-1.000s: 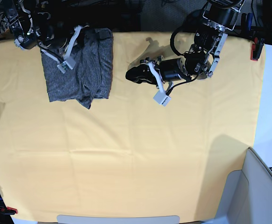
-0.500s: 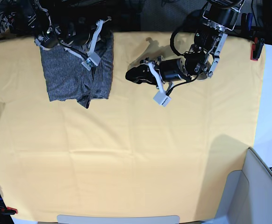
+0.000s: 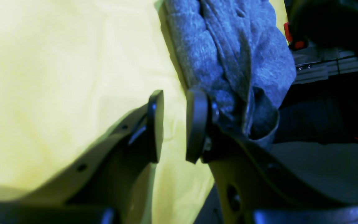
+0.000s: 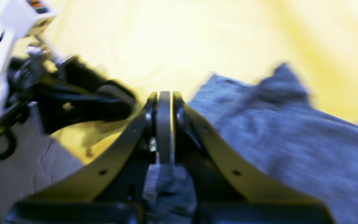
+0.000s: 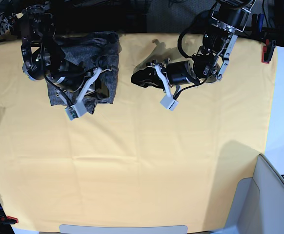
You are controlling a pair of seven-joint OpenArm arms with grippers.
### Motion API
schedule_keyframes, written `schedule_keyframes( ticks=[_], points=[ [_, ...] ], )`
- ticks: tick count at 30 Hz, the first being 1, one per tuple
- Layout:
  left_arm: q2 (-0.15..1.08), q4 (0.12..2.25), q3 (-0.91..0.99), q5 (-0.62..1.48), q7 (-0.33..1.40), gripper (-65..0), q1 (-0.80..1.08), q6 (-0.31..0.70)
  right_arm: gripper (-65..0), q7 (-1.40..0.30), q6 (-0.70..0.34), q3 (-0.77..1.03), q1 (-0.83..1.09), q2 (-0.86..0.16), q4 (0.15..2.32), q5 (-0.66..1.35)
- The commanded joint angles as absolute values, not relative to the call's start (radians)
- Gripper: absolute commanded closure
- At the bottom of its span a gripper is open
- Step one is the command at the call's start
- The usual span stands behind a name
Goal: Fold the T-shirt properly
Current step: 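Smooth and tuck the folded stack's edges with the right gripper, then grasp the stack's side with the right gripper and the other side with the left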
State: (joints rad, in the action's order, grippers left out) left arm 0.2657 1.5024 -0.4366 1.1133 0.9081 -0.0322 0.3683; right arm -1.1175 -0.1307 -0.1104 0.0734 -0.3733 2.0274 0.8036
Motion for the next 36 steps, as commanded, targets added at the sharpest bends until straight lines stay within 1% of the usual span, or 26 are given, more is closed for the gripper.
schedule_keyframes(
  ticks=[1, 6, 8, 9, 10, 12, 14, 15, 16, 19, 23, 26, 31, 36],
  points=[
    [0.269, 1.518, -0.430, 1.133, 0.889, -12.9, -0.033, 0.381, 0.0, -1.095, -0.136, -0.065, 0.064, -0.403, 2.041, 0.812],
    [0.275, 1.518, -0.430, 1.133, 0.891, -12.9, -0.031, 0.381, 0.0, -1.064, -0.148, 0.197, 0.145, -0.515, 2.020, 0.826],
    [0.285, 1.518, -0.430, 1.133, 0.891, -12.9, -0.030, 0.381, -0.2, -1.070, -0.199, 0.344, 0.176, -0.532, 1.968, 0.877],
    [0.288, 1.518, -0.430, 1.133, 0.891, -12.9, -0.028, 0.381, -2.0, -1.089, -0.239, 0.406, 0.182, -0.536, 1.934, 0.908],
    [0.288, 1.518, -0.430, 1.133, 0.891, -12.9, -0.024, 0.381, -5.1, -1.122, -0.283, 0.461, 0.180, -0.536, 1.890, 0.935],
    [0.289, 1.518, -0.430, 1.133, 0.889, -12.9, -0.019, 0.381, -14.6, -1.213, -0.363, 0.556, 0.151, -0.536, 1.776, 0.984],
    [0.289, 1.518, -0.430, 1.133, 0.889, -12.9, -0.019, 0.381, -25.3, -1.287, -0.407, 0.613, 0.101, -0.530, 1.658, 0.995],
    [0.289, 1.518, -0.430, 1.133, 0.889, -12.9, -0.019, 0.381, -29.4, -1.302, -0.421, 0.627, 0.082, -0.527, 1.609, 0.997],
    [0.289, 1.518, -0.430, 1.133, 0.889, -12.9, -0.018, 0.381, -31.6, -1.307, -0.430, 0.630, 0.070, -0.519, 1.570, 0.998],
    [0.291, 1.518, -0.430, 1.133, 0.892, -12.9, -0.018, 0.381, -31.8, -1.311, -0.498, 0.624, 0.031, -0.506, 1.484, 0.998],
    [0.291, 1.518, -0.435, 1.133, 0.894, -12.9, -0.018, 0.381, -32.0, -1.359, -0.616, 0.553, -0.045, -0.503, 1.366, 0.998],
    [0.291, 1.518, -0.433, 1.133, 0.894, -12.9, -0.016, 0.381, -32.0, -1.386, -0.657, 0.530, -0.088, -0.478, 1.299, 0.998],
    [0.292, 1.517, -0.432, 1.132, 0.892, -12.9, 0.002, 0.381, -32.0, -1.396, -0.674, 0.529, -0.139, -0.426, 1.237, 0.998],
    [0.292, 1.515, -0.432, 1.132, 0.889, -12.9, 0.002, 0.381, -32.0, -1.396, -0.674, 0.530, -0.154, -0.377, 1.227, 1.010]
  ],
)
